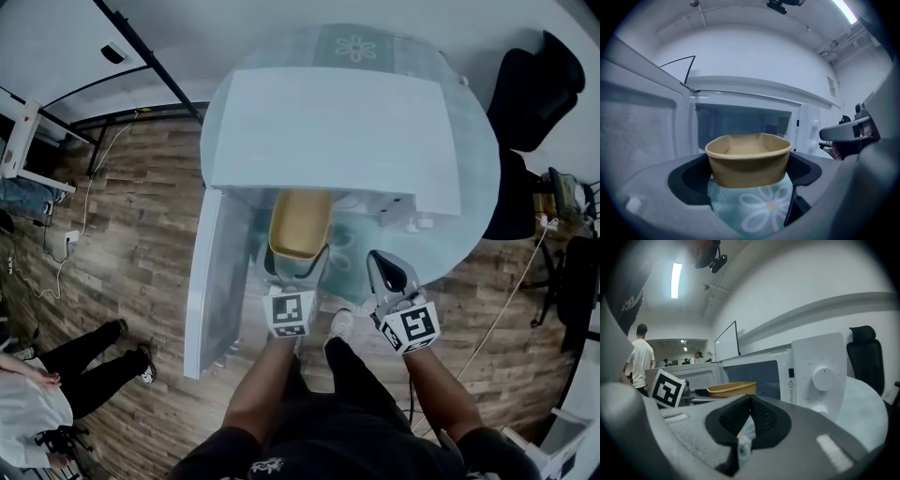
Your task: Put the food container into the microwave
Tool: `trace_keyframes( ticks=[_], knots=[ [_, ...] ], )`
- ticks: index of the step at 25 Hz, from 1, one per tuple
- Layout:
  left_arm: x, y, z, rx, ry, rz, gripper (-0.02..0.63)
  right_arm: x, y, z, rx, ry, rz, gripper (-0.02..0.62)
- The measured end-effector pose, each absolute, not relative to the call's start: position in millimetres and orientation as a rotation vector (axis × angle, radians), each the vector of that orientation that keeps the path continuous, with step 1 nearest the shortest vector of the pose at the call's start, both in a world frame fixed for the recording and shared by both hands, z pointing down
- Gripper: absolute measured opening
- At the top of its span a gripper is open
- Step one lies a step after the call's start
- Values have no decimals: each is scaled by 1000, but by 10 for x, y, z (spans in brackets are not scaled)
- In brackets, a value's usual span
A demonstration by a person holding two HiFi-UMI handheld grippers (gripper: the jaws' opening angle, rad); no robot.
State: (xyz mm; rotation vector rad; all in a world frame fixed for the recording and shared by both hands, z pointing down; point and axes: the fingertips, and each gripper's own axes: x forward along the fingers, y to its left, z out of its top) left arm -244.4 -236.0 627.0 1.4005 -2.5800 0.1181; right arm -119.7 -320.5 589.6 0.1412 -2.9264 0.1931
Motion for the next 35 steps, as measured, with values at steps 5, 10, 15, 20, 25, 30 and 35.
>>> trace_keyframes(
  ticks=[5,10,15,20,25,30,35],
  knots=[
    [-2619,-2572,6383,1381,-2603,122,500,-1241,-3271,6135,121,-2894,200,2],
    [-2761,-2688,6496,1349,-2615,127,500,-1284,-3296,6299,118,-2872,230,2],
    [-2867,-2773,6555,1321,-2623,146,500,-1285,-3332,6383,118,-2862,245,2],
    [-2961,-2885,6588,1306,-2635,174,502,-1281,-3384,6470,126,-2860,255,2],
    [-3055,-2976,6631,1301,-2637,180,502,-1365,-3425,6557,135,-2862,263,2],
    [-3101,-3003,6738,1288,-2624,194,502,-1492,-3443,6557,144,-2880,268,2],
    [-3111,-3027,6829,1278,-2613,214,502,-1613,-3472,6518,156,-2900,268,2]
  ],
)
